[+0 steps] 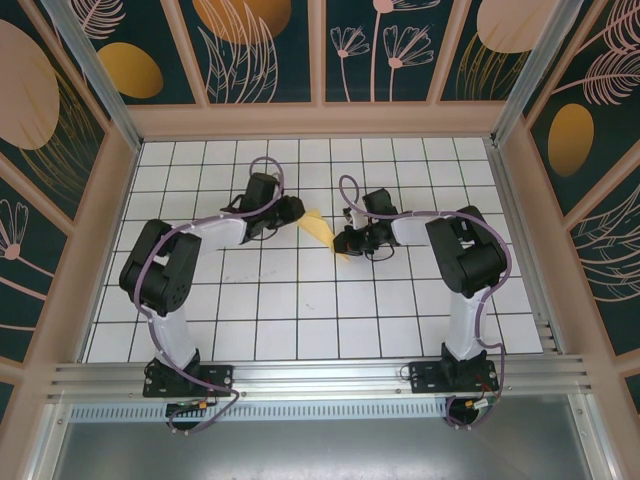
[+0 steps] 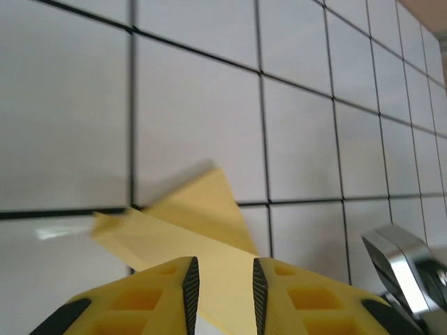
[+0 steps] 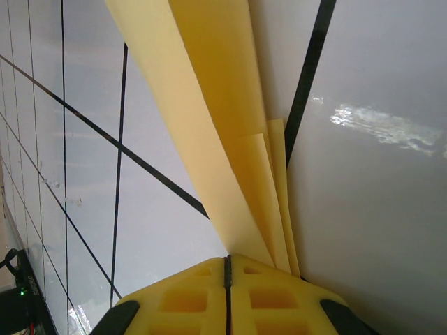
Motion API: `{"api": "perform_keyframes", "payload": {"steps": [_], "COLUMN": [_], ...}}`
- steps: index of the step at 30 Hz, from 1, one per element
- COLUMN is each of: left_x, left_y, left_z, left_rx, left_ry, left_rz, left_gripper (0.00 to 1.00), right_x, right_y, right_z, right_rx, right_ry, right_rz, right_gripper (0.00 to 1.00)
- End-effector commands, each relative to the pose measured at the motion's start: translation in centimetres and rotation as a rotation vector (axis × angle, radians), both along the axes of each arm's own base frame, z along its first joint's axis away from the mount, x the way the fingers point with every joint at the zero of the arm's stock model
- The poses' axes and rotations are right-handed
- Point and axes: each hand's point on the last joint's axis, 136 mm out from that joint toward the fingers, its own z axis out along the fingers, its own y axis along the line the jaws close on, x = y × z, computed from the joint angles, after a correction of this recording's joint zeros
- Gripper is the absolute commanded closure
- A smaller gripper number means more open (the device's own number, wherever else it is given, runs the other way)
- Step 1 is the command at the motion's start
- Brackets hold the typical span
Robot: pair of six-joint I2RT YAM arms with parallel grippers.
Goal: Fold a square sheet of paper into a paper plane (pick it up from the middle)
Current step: Fold the wing for the fifth time at the center of the table.
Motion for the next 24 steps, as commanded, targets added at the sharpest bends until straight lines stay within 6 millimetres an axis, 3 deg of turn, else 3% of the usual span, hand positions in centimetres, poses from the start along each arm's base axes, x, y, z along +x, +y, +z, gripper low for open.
{"api": "perform_keyframes", "payload": {"steps": [1, 5, 15, 20, 24], "left_x": [-1.6, -2.3, -1.7, -1.2, -0.8], "left_y": [-3.5, -5.5, -6.3, -6.0, -4.4], "left_z": [-0.2, -1.2, -4.1, -5.0, -6.3], "left_rx": [-0.041, -0.088, -0.081, -0.058, 0.028], "left_ry": [0.001, 0.03, 0.084, 0.102, 0.13], "left_rz": [-0.103, -0.141, -0.142, -0.11, -0.041], "left_gripper": [0.72, 0.76, 0.78, 0.78, 0.77], "right_x": [-3.3, -3.3, -3.5, -3.5, -3.5], "right_y": [-3.2, -3.1, -3.0, -3.0, -3.1], "right_z": [-5.6, -5.6, -5.7, -5.7, -5.9], "right_rx": [-0.184, -0.183, -0.184, -0.184, -0.193], "right_ry": [0.149, 0.151, 0.155, 0.155, 0.158], "right_rz": [-0.039, -0.038, -0.033, -0.033, -0.035], "right_gripper": [0.94, 0.94, 0.94, 0.94, 0.94]}}
